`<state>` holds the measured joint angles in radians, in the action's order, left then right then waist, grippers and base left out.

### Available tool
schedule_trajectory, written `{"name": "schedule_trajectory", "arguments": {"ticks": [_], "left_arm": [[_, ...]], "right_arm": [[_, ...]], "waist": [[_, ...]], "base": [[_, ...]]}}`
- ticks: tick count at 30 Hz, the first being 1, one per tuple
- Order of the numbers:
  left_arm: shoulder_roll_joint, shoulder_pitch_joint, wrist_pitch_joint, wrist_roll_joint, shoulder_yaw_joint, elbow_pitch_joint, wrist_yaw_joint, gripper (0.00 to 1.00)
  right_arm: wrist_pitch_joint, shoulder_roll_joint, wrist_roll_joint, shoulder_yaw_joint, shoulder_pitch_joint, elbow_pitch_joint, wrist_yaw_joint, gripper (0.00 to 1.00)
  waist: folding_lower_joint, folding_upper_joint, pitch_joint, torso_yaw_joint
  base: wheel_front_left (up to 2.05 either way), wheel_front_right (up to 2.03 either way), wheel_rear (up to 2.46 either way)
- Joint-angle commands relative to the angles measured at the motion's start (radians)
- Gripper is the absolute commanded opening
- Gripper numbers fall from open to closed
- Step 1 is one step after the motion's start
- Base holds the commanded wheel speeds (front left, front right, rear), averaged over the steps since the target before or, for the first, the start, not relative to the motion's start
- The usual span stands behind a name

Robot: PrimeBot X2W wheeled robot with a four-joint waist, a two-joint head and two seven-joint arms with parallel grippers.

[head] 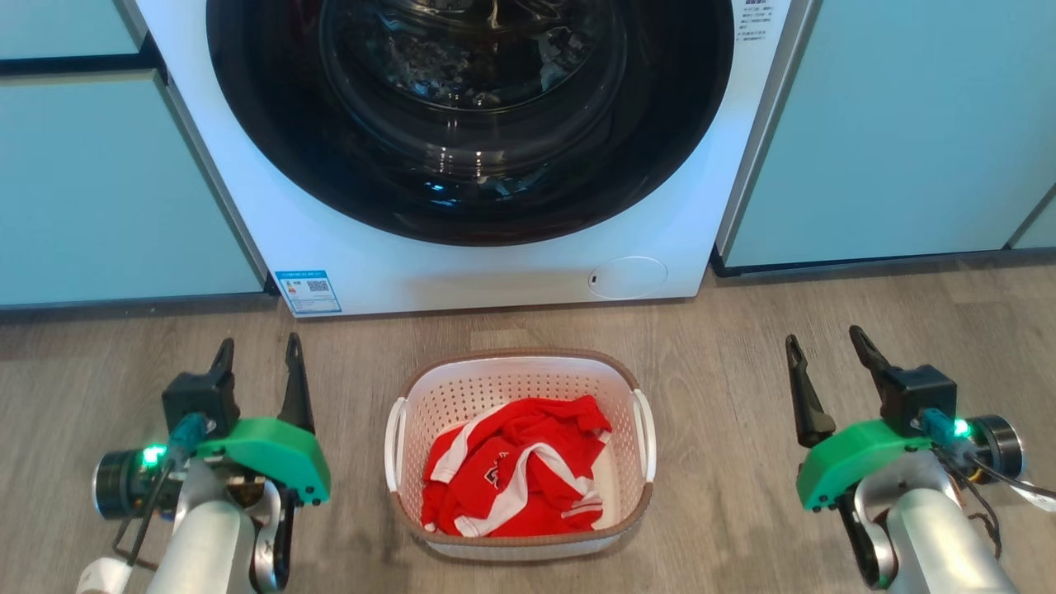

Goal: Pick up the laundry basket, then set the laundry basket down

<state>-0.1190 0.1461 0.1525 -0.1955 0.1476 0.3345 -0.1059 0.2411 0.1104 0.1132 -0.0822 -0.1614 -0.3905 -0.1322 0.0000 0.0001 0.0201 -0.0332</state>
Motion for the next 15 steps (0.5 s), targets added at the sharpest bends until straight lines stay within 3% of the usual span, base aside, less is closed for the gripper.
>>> {"name": "schedule_trajectory", "arguments": {"ticks": [1,15], "left_arm": [[-0.025,0.058,0.015,-0.005,-0.038,-0.026,-0.004,1.0],[-0.021,0.065,0.02,-0.033,-0.036,-0.017,-0.004,1.0]], "right_arm": [[0.018,-0.001,0.006,-0.01,-0.042,0.026,0.002,1.0],[0.02,-0.002,0.013,-0.009,-0.04,0.025,0.002,1.0]], "waist": [[0.0,-0.0001,-0.001,-0.001],[0.0,-0.0001,-0.006,0.0]], "base": [[0.0,0.0,0.0],[0.0,0.0,0.0]]}}
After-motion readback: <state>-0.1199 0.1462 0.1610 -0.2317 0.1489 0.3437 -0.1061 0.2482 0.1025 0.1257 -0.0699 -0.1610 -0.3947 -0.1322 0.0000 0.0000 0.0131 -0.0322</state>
